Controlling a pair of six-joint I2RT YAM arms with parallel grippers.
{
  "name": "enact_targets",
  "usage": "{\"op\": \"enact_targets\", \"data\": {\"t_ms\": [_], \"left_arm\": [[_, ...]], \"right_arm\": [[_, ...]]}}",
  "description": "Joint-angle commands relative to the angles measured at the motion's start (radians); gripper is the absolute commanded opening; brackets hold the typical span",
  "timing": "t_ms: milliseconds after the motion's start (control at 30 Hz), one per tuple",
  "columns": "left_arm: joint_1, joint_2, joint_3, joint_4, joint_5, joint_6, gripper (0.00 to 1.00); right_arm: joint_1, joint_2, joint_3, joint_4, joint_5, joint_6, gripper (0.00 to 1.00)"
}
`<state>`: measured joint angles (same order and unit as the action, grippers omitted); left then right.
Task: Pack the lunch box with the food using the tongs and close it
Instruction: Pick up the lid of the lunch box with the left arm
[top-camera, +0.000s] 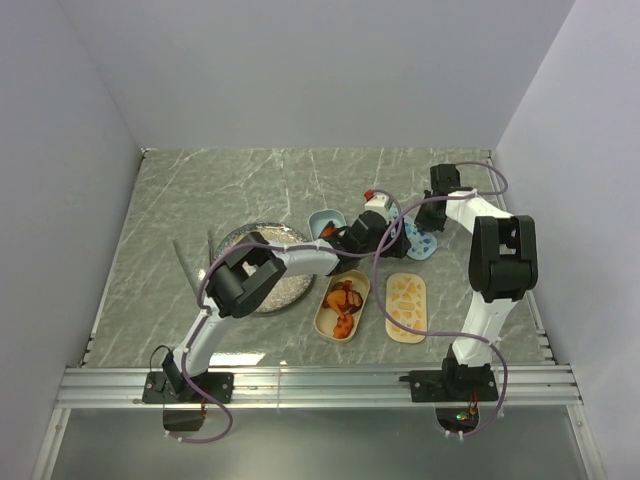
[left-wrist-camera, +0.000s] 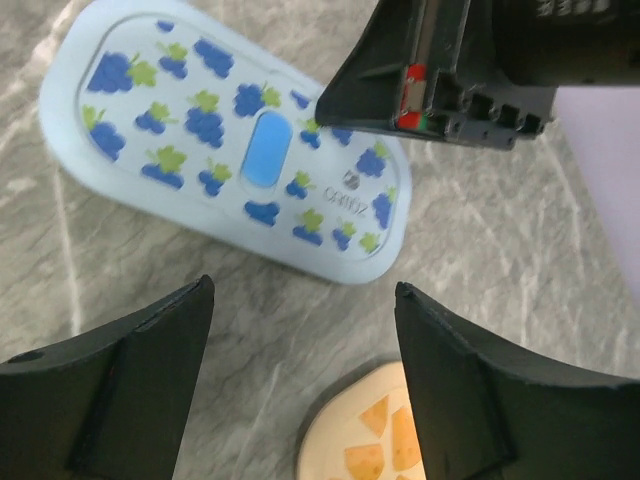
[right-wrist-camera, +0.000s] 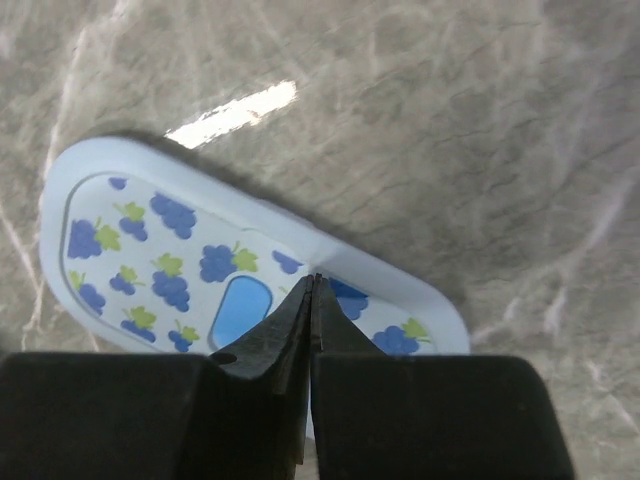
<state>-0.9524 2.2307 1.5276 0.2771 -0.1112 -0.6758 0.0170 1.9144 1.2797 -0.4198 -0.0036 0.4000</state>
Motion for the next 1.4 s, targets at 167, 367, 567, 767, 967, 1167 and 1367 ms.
{"op": "enact_targets", "data": {"t_ms": [167,367,567,767,967,1167,1367], "left_arm": [[0.001,0.007,-0.012,0.134,0.07,-0.022,0.82],[0.004,0.037,0.031,0.06,0.077,-0.045,0.82],[0.007,0.037,0.025,0.02,0.064,-0.07,0.82],[0.021,0.087,0.097,-0.052,0.076,-0.094,0.83],[0.044,0.153,0.175,-0.099,0.082,-0.11,0.83],[0.05,0.167,0.145,0.008,0.102,-0.122,0.83],[0.049,0.083,0.0,0.155,0.088,-0.133,0.84]], "right_arm": [[-0.011,0.005,0.072,-0.025,0.097,0.023,0.03],[-0.011,0.084,0.141,-0.063,0.123,0.028,0.03],[-0.009,0.138,0.19,-0.097,0.114,0.022,0.02],[0.003,0.123,0.161,-0.102,0.048,-0.003,0.01],[0.037,0.106,0.136,-0.113,0.053,-0.021,0.01],[0.067,0.094,0.113,-0.114,0.007,-0.043,0.0],[0.087,0.054,0.053,-0.108,-0.039,-0.066,0.0]]}}
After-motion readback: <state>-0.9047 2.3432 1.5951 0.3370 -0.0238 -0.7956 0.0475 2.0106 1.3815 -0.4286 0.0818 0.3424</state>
